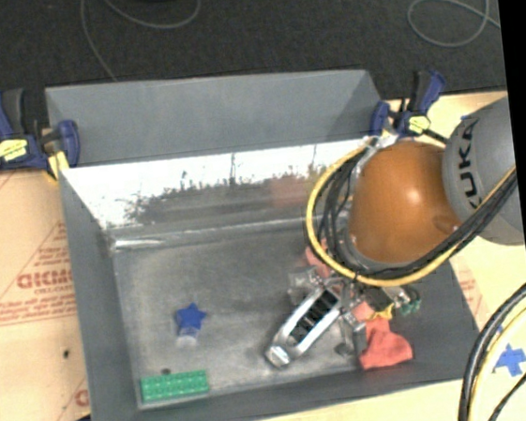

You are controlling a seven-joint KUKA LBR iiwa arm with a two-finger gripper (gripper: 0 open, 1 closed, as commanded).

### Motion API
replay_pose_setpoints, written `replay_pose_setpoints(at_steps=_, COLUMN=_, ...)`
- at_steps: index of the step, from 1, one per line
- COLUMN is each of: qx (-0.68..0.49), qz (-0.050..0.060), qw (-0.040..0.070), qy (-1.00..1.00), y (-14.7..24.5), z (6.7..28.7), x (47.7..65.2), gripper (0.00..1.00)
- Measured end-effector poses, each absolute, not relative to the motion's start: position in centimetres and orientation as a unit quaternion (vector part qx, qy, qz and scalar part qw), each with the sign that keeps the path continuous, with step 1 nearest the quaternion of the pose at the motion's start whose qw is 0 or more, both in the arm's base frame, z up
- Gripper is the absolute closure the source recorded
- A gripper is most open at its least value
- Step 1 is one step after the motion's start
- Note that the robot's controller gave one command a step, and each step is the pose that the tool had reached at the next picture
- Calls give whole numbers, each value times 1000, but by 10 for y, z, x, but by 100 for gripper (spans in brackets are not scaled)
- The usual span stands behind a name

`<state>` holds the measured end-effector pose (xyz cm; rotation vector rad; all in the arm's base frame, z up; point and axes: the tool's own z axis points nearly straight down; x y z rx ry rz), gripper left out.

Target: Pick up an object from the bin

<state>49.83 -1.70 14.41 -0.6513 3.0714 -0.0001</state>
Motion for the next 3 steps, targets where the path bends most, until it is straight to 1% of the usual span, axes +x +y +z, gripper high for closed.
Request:
replay_pose_setpoints(at_steps=1, qx=-322, qz=0, qw=1, qy=947, y=-20, z=133, x=503, gripper=0)
replay_pose_setpoints(at_steps=2, qx=-412, qz=-1, qw=4, qy=911, y=-10, z=73, x=501, gripper=0)
replay_pose_setpoints(at_steps=3, qx=-407, qz=2, qw=3, qy=913, y=-4, z=70, x=500, gripper=100)
